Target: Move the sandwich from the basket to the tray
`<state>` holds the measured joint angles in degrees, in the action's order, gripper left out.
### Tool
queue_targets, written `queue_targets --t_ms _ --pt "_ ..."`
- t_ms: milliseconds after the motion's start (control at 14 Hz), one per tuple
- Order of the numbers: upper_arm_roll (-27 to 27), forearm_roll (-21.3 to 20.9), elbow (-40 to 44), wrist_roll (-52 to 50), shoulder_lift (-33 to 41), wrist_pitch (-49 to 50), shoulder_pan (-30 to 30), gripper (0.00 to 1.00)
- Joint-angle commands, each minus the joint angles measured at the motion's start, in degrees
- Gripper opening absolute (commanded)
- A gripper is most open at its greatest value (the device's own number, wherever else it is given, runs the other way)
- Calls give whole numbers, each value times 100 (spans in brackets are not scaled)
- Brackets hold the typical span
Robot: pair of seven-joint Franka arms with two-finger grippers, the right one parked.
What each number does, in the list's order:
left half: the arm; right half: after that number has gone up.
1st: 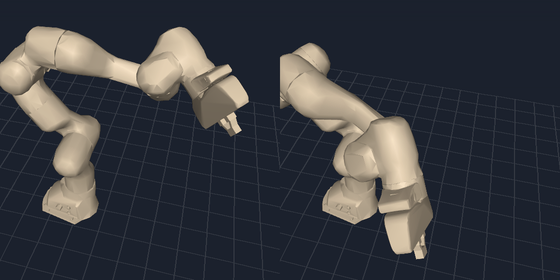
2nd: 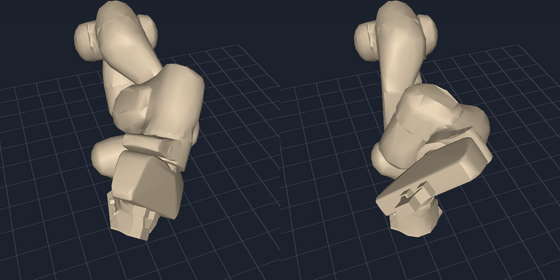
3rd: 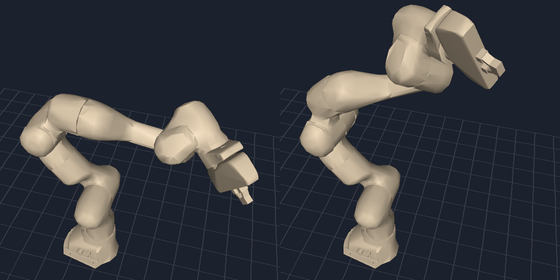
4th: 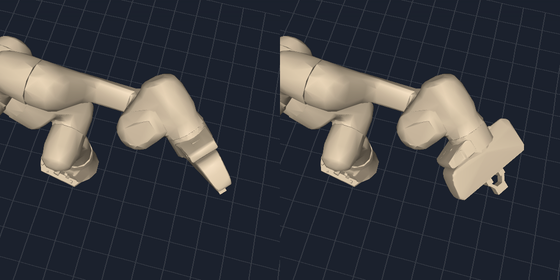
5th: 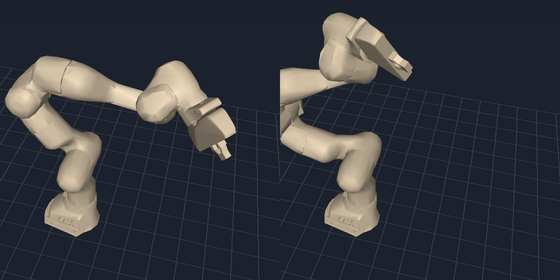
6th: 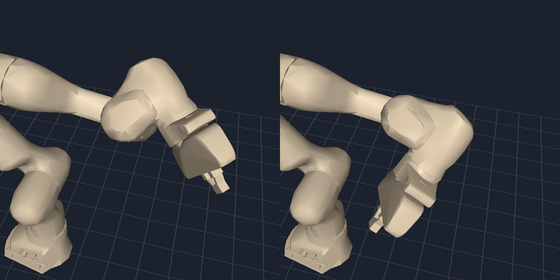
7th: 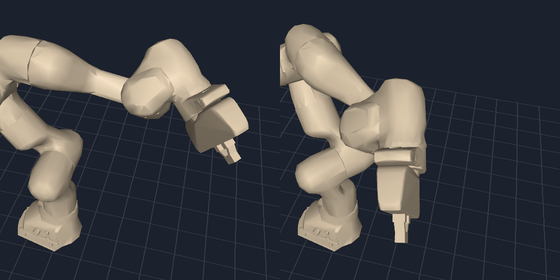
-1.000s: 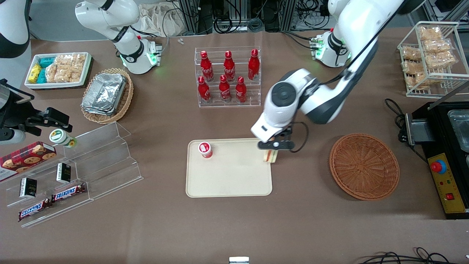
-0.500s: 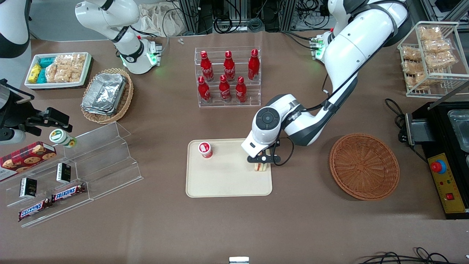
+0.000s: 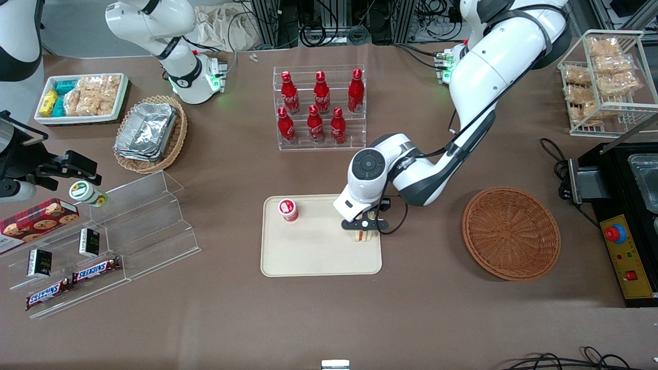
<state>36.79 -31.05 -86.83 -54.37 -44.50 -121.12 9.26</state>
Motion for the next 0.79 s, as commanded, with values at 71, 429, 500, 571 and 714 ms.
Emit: queue_targets --t_ms 71,429,500,571,714 --pt "3 484 525 13 775 1273 -195 100" --pt "30 1978 614 1997 1996 2670 -1143 100" --pt "21 2163 605 2279 2198 2838 -1293 100" --pt "21 2226 597 2412 2374 2997 -1460 100" --pt "13 2218 597 2553 2656 3444 -1768 100"
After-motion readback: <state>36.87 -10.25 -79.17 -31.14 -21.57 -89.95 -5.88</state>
